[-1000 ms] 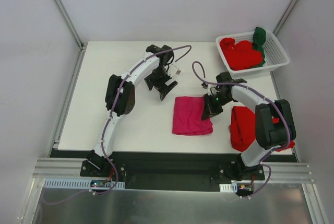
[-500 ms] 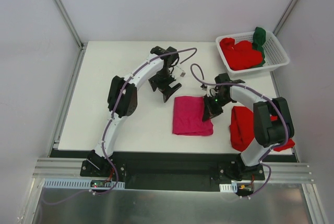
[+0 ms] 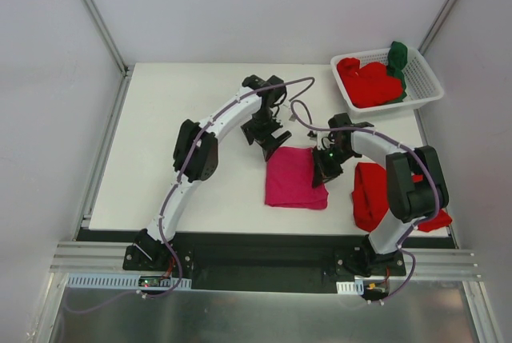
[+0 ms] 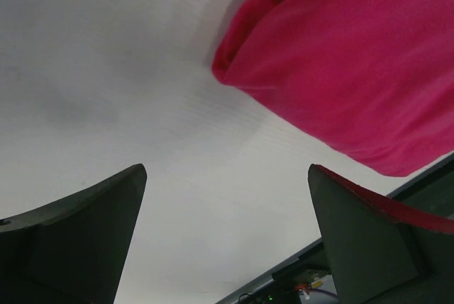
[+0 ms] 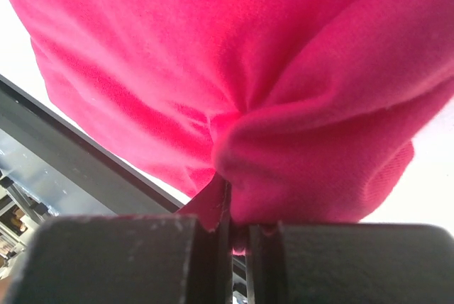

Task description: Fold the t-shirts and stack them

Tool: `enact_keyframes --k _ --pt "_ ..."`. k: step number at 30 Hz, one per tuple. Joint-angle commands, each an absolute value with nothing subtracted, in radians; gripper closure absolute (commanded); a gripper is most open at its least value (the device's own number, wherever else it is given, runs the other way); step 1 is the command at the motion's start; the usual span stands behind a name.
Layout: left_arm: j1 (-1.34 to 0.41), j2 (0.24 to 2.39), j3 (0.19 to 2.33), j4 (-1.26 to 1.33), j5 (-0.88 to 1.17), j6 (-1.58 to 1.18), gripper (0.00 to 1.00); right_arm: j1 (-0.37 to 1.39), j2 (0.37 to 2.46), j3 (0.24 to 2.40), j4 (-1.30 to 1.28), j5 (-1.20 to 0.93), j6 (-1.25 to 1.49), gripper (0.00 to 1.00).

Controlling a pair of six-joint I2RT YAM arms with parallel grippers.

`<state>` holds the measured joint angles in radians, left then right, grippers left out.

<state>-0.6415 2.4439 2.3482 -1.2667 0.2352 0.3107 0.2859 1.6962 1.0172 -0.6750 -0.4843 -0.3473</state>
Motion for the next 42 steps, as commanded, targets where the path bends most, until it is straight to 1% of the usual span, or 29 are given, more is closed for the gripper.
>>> enact_keyframes --k 1,4,8,19,28,32,37,42 --pt "-0.65 2.442 2.286 -1.299 0.423 0.246 0.01 0.279 1.692 1.057 -0.709 -0.469 -0.371 0.99" --pt "-0.647 2.413 2.201 -1.295 0.572 0.209 0.01 0.264 1.692 1.063 -0.71 -0.472 -0.371 0.99" --pt "-0.624 2.387 2.096 -1.27 0.673 0.147 0.01 0.261 1.692 1.075 -0.712 -0.482 -0.354 0.99" --pt "-0.522 2.44 2.075 -1.17 0.89 -0.086 0.01 0.261 1.701 1.109 -0.729 -0.525 -0.333 0.99" --pt "-0.471 2.534 2.318 -1.164 0.836 -0.025 0.01 0.268 1.744 1.175 -0.758 -0.496 -0.357 0.99" --pt "-0.474 2.526 2.303 -1.177 0.844 0.024 0.01 0.279 1.795 1.221 -0.762 -0.46 -0.39 0.99" --pt "-0.497 2.525 2.304 -1.196 0.764 0.071 0.01 0.29 1.864 1.284 -0.79 -0.434 -0.448 0.99" --pt "-0.503 2.507 2.299 -1.23 0.745 0.116 0.0 0.307 1.925 1.373 -0.828 -0.39 -0.578 0.99"
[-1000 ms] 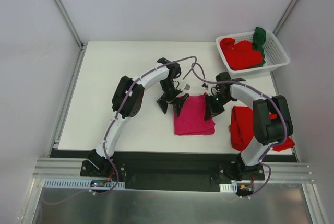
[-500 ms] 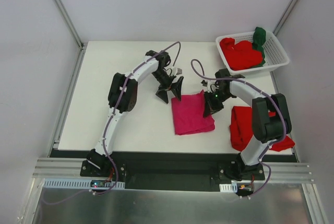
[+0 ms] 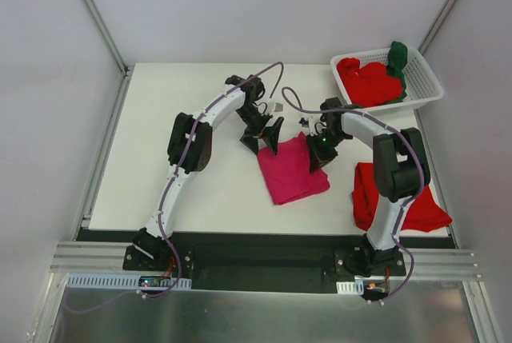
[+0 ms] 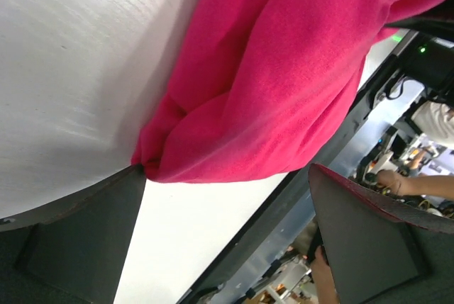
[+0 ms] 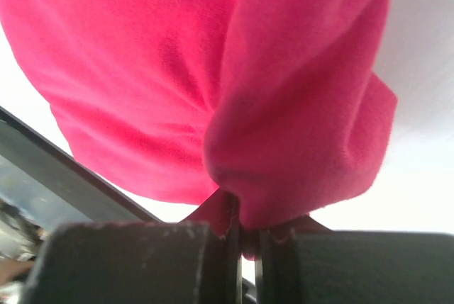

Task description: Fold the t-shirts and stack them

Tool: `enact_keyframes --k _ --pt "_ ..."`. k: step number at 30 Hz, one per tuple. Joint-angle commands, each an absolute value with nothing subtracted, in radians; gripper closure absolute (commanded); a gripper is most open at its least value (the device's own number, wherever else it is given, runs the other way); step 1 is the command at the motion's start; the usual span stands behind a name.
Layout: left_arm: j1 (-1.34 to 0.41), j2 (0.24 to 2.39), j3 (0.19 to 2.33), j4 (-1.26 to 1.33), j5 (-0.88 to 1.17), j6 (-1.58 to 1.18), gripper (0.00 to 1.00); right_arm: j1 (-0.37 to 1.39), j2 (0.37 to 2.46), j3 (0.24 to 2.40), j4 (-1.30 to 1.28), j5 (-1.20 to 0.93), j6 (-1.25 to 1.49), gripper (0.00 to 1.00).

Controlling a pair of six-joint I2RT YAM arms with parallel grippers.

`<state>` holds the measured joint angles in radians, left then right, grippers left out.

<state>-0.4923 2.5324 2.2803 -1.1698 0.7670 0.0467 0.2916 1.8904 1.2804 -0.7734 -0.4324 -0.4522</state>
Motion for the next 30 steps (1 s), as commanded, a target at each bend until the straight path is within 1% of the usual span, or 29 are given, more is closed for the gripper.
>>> enact_keyframes --k 1,4,7,13,15,18,21,26,30 --pt "-0.486 2.499 2.295 -1.239 0.749 0.139 0.01 0.308 1.939 1.393 -0.859 -0.384 -0.597 0.99" --pt "-0.43 2.453 2.258 -1.259 0.759 0.169 0.01 0.31 1.999 1.492 -0.917 -0.356 -0.682 0.99" --pt "-0.365 2.398 2.243 -1.288 0.724 0.208 0.01 0.314 2.045 1.58 -0.957 -0.321 -0.771 0.99" --pt "-0.112 2.254 2.163 -1.328 0.582 0.27 0.01 0.321 2.123 1.709 -0.986 -0.302 -0.931 0.99" --pt "-0.022 2.209 2.135 -1.341 0.563 0.282 0.01 0.328 2.157 1.735 -0.994 -0.307 -0.971 0.99" --pt "0.024 2.155 2.09 -1.341 0.538 0.298 0.01 0.351 2.187 1.778 -0.996 -0.305 -1.061 0.99" --pt "0.025 2.122 2.059 -1.338 0.558 0.296 0.01 0.383 2.23 1.825 -0.994 -0.296 -1.129 0.99" --pt "0.017 2.111 2.069 -1.339 0.561 0.293 0.01 0.437 2.298 1.923 -1.0 -0.272 -1.229 0.99" --pt "0.011 2.108 2.074 -1.341 0.566 0.295 0.01 0.468 2.318 1.959 -0.965 -0.247 -1.304 0.99"
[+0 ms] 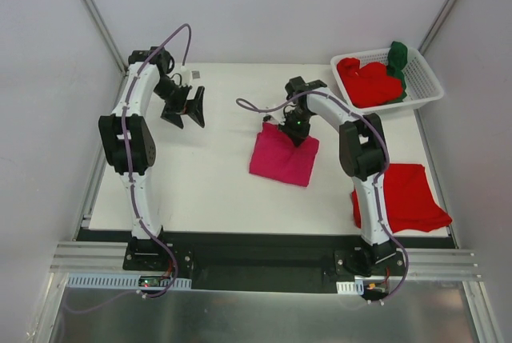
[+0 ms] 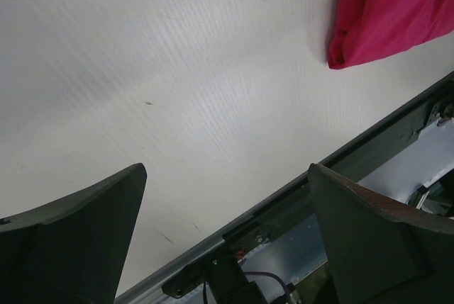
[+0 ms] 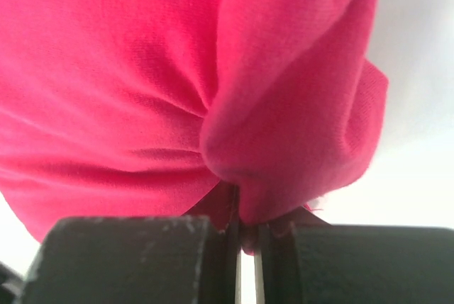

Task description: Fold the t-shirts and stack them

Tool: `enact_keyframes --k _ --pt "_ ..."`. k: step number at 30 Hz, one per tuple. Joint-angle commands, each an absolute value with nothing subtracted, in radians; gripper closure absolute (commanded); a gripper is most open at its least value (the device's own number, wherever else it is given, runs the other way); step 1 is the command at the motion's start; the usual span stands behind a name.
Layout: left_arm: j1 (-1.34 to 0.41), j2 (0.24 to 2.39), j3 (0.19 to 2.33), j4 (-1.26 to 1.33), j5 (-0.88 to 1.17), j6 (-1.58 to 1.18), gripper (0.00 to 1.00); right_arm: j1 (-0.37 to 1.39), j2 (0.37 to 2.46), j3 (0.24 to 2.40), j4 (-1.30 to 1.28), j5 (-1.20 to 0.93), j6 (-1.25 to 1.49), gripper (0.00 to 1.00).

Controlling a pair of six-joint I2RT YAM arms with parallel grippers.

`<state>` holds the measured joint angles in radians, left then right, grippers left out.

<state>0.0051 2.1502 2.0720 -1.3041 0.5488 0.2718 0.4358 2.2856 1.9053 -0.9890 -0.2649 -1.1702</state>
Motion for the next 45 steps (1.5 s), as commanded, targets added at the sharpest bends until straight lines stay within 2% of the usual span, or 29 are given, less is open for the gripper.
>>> enact_keyframes --k 1,4,7,8,9,10,11,12,13,22,27,29,32,36,37,41,45 --pt "0.006 2.109 2.075 -1.341 0.568 0.295 0.01 0.474 2.319 1.968 -0.962 -0.245 -1.307 0.99" --pt "0.003 2.108 2.077 -1.339 0.571 0.295 0.01 0.483 2.336 2.0 -0.96 -0.222 -1.295 0.99" --pt "-0.028 2.118 2.08 -1.341 0.577 0.295 0.01 0.466 2.321 1.997 -0.948 -0.235 -1.214 0.87" --pt "-0.038 2.121 2.083 -1.339 0.575 0.296 0.01 0.462 2.307 1.985 -0.937 -0.248 -1.191 0.65" --pt "-0.044 2.128 2.086 -1.341 0.577 0.295 0.01 0.459 2.262 1.936 -0.898 -0.253 -1.165 0.5" --pt "-0.052 2.137 2.091 -1.341 0.575 0.295 0.01 0.453 2.237 1.909 -0.869 -0.253 -1.117 0.22" --pt "-0.06 2.143 2.101 -1.341 0.572 0.293 0.01 0.449 2.202 1.873 -0.838 -0.258 -1.083 0.04" --pt "-0.075 2.155 2.108 -1.341 0.574 0.293 0.01 0.445 2.15 1.835 -0.797 -0.264 -1.056 0.0" --pt "-0.087 2.164 2.117 -1.341 0.572 0.291 0.01 0.443 2.123 1.826 -0.787 -0.268 -0.998 0.03" --pt "-0.213 2.266 2.22 -1.336 0.584 0.276 0.01 0.379 1.98 1.819 -0.896 -0.19 -0.691 0.03" --pt "-0.27 2.328 2.27 -1.324 0.598 0.259 0.01 0.287 1.968 1.729 -1.1 -0.334 -0.5 0.04" --pt "-0.297 2.355 2.315 -1.318 0.595 0.25 0.01 0.281 1.918 1.61 -1.088 -0.379 -0.483 0.04" --pt "-0.324 2.407 2.385 -1.305 0.585 0.249 0.01 0.265 1.892 1.539 -1.08 -0.458 -0.436 0.03" --pt "-0.362 2.468 2.453 -1.275 0.474 0.264 0.01 0.233 1.884 1.435 -1.025 -0.615 -0.347 0.04" --pt "-0.371 2.477 2.471 -1.272 0.401 0.271 0.01 0.23 1.888 1.425 -1.01 -0.668 -0.298 0.03" --pt "-0.402 2.497 2.488 -1.261 0.342 0.293 0.01 0.213 1.928 1.431 -0.937 -0.781 -0.244 0.04" --pt "-0.426 2.497 2.476 -1.262 0.321 0.308 0.01 0.157 1.982 1.453 -0.87 -0.793 -0.207 0.04"
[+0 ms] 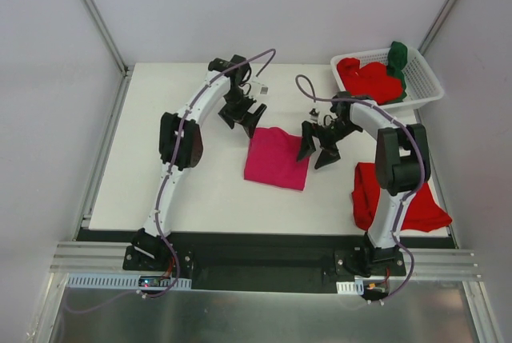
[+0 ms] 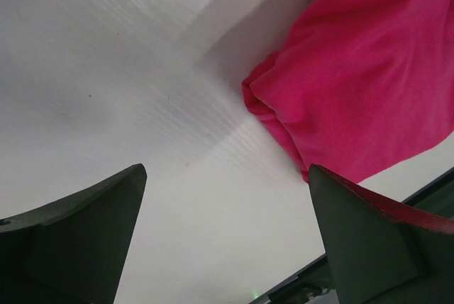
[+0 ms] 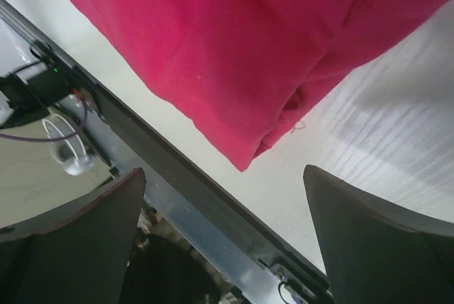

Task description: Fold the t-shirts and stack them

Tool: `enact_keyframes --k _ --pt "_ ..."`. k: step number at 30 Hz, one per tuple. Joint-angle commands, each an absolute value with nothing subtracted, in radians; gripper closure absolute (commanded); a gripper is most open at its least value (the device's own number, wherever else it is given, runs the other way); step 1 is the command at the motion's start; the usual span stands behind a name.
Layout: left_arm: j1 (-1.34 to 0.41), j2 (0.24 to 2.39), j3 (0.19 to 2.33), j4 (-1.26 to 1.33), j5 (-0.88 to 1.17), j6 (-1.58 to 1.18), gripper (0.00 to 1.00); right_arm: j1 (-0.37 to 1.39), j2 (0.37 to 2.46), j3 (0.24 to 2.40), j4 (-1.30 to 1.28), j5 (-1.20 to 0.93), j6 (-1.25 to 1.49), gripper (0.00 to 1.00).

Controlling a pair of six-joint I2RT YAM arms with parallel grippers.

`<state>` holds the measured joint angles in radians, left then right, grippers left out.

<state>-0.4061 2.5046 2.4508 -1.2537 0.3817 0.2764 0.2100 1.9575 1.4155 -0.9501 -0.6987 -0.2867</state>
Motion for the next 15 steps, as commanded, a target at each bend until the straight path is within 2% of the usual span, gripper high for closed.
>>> enact_keyframes --k 1,7,15 --pt "-0.429 2.496 2.474 -1.261 0.315 0.31 0.01 0.149 1.988 1.454 -0.841 -0.789 -0.206 0.03" --pt "-0.46 2.491 2.49 -1.252 0.287 0.308 0.01 0.095 2.058 1.463 -0.749 -0.802 -0.175 0.04" --pt "-0.428 2.543 2.531 -1.244 0.457 0.27 0.01 0.026 2.134 1.503 -0.565 -0.896 -0.029 0.04"
